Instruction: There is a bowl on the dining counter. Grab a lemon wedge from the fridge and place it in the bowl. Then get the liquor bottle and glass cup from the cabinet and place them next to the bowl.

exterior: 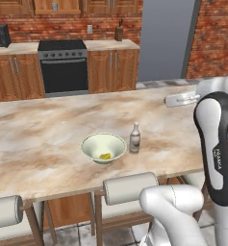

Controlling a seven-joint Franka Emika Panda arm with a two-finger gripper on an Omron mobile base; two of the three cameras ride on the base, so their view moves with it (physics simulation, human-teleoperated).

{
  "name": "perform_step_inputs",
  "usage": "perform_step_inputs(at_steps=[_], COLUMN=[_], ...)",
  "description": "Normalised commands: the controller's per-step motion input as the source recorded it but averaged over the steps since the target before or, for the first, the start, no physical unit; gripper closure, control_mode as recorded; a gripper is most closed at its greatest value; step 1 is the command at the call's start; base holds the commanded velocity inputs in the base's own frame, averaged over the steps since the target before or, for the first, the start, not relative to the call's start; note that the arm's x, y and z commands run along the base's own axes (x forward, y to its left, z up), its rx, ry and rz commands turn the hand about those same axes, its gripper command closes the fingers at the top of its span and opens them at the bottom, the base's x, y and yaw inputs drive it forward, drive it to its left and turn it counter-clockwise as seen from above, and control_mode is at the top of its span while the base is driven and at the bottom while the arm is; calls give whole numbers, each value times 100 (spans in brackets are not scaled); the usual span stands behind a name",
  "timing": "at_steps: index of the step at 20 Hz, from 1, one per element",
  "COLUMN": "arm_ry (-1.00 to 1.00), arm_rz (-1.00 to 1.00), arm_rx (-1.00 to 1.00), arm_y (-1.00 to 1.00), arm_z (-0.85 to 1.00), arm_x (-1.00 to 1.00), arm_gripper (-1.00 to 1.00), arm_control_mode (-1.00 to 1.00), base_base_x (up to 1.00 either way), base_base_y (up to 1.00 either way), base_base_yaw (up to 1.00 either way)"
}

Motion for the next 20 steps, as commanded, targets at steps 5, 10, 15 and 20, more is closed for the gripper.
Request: perform_step_inputs(at_steps=[5, 10, 15, 20], arm_ry=[40, 10, 0, -8], arm_rz=[-22, -7, 0, 0], arm_rx=[0, 0, -1, -2], arm_y=[0, 5, 2, 6], arm_z=[-21, -13, -5, -37], arm_x=[-53, -20, 0, -67], arm_gripper=[-100, -100, -100, -100], arm_control_mode=[-100, -100, -100, -100], base_base_x=[0, 0, 0, 0], base_base_y=[0, 0, 0, 0], base_base_yaw=[0, 0, 0, 0])
